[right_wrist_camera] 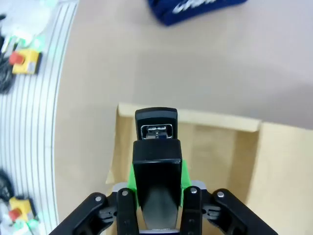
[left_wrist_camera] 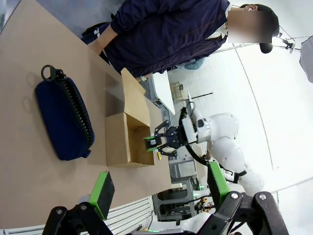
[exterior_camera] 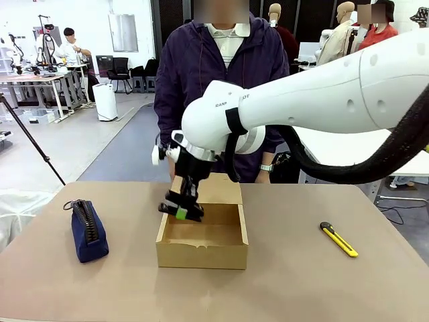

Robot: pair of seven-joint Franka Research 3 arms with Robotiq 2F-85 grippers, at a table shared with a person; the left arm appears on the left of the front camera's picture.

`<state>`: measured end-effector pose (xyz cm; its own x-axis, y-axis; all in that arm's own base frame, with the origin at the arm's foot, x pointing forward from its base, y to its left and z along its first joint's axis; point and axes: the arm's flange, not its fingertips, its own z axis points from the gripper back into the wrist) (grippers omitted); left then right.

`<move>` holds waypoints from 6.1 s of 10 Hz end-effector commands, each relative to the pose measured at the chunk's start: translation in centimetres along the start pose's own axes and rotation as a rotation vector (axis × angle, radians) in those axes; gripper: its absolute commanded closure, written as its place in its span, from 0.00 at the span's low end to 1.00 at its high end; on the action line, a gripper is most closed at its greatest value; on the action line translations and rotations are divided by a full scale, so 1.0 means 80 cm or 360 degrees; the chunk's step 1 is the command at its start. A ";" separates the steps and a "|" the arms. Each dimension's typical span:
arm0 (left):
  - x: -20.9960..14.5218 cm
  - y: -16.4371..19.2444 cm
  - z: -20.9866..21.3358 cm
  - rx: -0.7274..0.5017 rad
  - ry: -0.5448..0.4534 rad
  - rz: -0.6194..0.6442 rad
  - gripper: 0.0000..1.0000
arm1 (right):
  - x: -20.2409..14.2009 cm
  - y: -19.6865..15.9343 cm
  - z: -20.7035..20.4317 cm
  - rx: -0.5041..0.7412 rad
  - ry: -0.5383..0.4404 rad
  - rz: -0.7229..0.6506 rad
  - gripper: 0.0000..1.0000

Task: Pack the items into the box.
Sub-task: Pick up the item specified by the human and place it in the Mailer Box.

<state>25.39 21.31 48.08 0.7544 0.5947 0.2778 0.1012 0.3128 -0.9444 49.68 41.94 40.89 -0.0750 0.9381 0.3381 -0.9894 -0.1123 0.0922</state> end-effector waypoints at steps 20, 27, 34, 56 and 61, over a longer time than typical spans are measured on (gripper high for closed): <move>0.001 -0.001 0.000 -0.0038 -0.0017 -0.0018 0.00 | -0.168 0.010 0.164 -0.0146 0.0010 -0.0995 0.00; 0.001 -0.001 0.000 -0.0038 -0.0017 -0.0018 0.00 | -0.536 0.175 0.228 0.0333 -0.1492 -0.1983 0.00; 0.001 -0.001 0.000 -0.0038 -0.0017 -0.0018 0.00 | -0.596 0.195 0.209 0.0355 -0.1535 -0.2210 0.00; 0.001 -0.001 0.000 -0.0038 -0.0017 -0.0018 0.00 | -0.491 0.101 0.180 -0.0664 0.0684 -0.2303 0.00; 0.001 -0.001 0.000 -0.0038 -0.0017 -0.0018 0.00 | -0.499 0.100 0.178 -0.0624 0.0544 -0.2349 0.00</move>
<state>25.45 21.45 48.06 0.7548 0.5955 0.2751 0.0984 0.3118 -0.9450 46.50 -1.16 41.31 0.9836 0.1711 -0.0563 -0.1767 0.9772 -0.1176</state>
